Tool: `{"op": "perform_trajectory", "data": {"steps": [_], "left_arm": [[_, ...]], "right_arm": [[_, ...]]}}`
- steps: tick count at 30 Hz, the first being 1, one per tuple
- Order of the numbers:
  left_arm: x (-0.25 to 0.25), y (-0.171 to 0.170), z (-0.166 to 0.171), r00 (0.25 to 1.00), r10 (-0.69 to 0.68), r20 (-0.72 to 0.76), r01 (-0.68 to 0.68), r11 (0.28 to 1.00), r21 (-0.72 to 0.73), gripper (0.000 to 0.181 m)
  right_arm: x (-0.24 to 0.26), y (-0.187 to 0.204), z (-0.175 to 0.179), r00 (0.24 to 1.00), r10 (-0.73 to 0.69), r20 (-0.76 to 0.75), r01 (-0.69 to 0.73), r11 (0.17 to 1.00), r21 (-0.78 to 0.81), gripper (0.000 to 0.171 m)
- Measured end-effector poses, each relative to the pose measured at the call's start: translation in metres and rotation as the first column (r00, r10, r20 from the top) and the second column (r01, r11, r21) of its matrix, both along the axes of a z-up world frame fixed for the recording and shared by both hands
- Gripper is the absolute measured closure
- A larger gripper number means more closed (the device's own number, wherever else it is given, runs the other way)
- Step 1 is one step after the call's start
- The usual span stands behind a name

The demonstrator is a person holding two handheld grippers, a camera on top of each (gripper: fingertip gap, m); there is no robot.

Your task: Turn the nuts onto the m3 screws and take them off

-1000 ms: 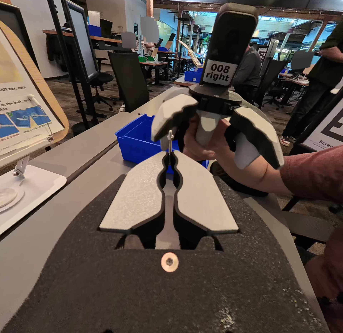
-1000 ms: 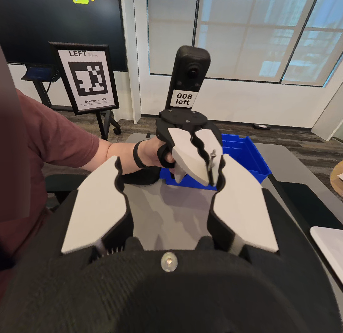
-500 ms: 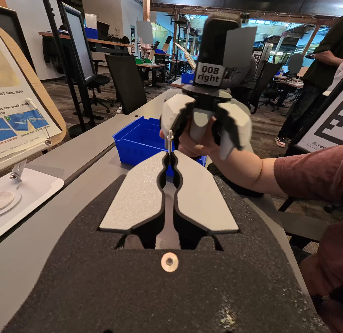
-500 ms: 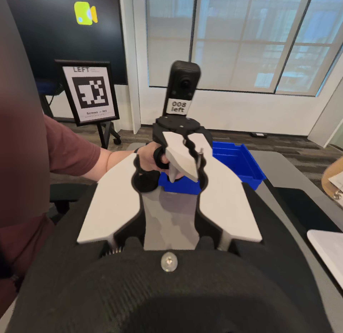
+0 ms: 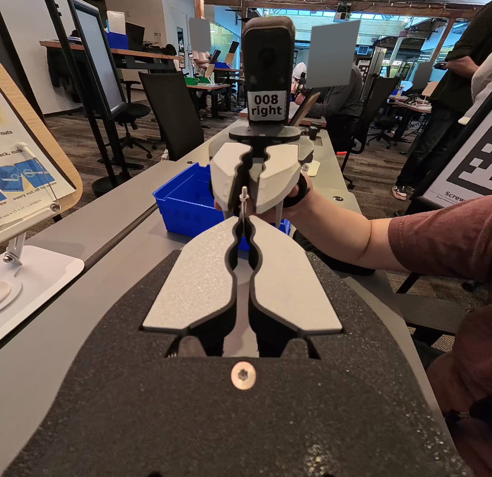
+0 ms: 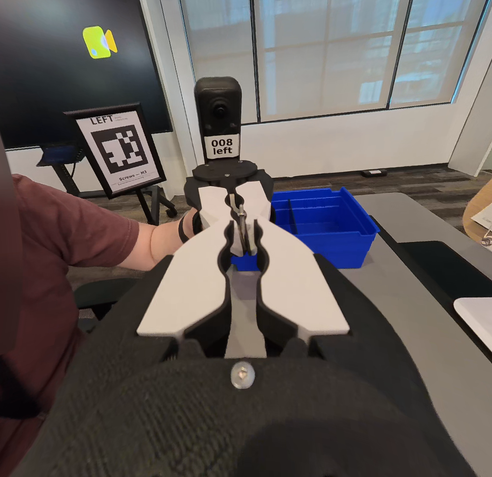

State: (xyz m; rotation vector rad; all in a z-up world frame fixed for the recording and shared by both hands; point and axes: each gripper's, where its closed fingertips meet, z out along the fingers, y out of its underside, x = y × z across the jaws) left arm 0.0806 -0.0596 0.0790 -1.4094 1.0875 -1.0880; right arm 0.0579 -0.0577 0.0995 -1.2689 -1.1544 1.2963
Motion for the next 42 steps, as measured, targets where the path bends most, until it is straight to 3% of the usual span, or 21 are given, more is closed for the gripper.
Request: {"op": "perform_trajectory", "data": {"steps": [7,11,14,17,23,29,34,36,39,40,42], "left_arm": [[0.002,0.0,-0.005,0.999,0.014,-0.04,-0.013,1.0,0.026,0.178],[0.003,0.003,-0.008,0.998,0.031,-0.062,-0.029,0.999,0.025,0.16],[0.004,0.004,-0.01,0.998,0.025,-0.06,-0.025,1.0,0.012,0.16],[0.007,-0.001,-0.011,0.999,-0.011,-0.046,0.011,1.0,-0.004,0.172],[0.008,-0.001,-0.01,1.0,-0.017,-0.024,0.016,1.0,-0.013,0.177],[0.007,0.0,-0.006,1.0,-0.01,0.003,0.01,1.0,-0.024,0.177],[0.006,-0.001,-0.005,1.0,-0.013,0.004,0.013,1.0,-0.021,0.177],[0.006,-0.001,-0.002,1.0,-0.013,0.023,0.014,0.999,-0.035,0.165],[0.004,0.0,-0.005,1.0,-0.016,-0.003,0.016,0.998,-0.057,0.16],[0.004,0.0,-0.005,1.0,-0.013,-0.008,0.012,0.998,-0.061,0.16],[0.003,0.0,-0.006,1.0,-0.013,-0.02,0.011,0.998,-0.064,0.161]], "right_arm": [[-0.002,0.0,-0.005,1.0,0.029,0.006,-0.029,0.999,-0.045,0.168],[0.003,0.003,0.0,1.0,0.018,-0.018,-0.019,0.997,-0.069,0.168],[0.006,0.003,0.005,0.997,0.046,-0.056,-0.053,0.989,-0.136,0.169],[0.006,0.004,0.006,0.994,0.066,-0.088,-0.082,0.979,-0.187,0.169],[0.003,0.003,0.003,0.994,0.079,-0.079,-0.093,0.976,-0.197,0.169],[0.001,0.003,-0.001,0.995,0.079,-0.053,-0.087,0.98,-0.179,0.163],[0.0,0.002,0.0,0.995,0.083,-0.06,-0.092,0.981,-0.171,0.168],[0.004,0.003,0.002,0.996,0.075,-0.058,-0.084,0.982,-0.172,0.168],[0.027,0.008,0.014,1.0,-0.003,0.011,0.005,0.99,-0.138,0.168],[0.043,0.015,0.013,0.992,-0.082,0.092,0.092,0.99,-0.107,0.169],[0.09,0.033,-0.002,0.906,-0.286,0.313,0.303,0.953,-0.007,0.168]]}}
